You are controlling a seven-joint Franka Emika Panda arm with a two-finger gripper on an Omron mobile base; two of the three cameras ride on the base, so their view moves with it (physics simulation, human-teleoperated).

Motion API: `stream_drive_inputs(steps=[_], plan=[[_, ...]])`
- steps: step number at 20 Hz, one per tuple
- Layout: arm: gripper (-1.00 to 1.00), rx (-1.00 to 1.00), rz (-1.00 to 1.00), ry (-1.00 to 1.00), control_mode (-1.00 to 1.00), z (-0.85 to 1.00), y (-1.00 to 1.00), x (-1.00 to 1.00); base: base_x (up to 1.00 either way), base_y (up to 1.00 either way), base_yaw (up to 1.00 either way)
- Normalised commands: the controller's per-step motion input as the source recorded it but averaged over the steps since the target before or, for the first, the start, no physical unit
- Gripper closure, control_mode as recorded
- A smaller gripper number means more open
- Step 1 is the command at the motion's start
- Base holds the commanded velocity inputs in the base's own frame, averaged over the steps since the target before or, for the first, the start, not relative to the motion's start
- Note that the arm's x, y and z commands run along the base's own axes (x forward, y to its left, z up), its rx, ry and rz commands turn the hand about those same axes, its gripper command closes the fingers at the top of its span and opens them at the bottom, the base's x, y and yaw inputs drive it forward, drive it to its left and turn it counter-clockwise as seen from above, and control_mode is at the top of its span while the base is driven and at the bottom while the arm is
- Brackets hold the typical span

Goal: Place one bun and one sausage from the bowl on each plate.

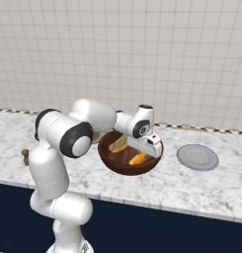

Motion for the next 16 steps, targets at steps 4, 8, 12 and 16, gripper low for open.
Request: stream_drive_inputs(steps=[4,8,12,16], plan=[[1.00,0.00,0.00,0.00,-1.00,0.67,-0.02,-0.39,0.00,0.00,0.00],[1.00,-0.03,0.00,-0.02,-1.00,0.49,-0.36,-0.34,0.00,0.00,0.00],[1.00,-0.02,-0.04,-0.02,-1.00,0.71,-0.27,-0.11,0.00,0.00,0.00],[1.00,-0.01,-0.09,0.00,-1.00,0.54,-0.45,-0.02,0.00,0.00,0.00]])
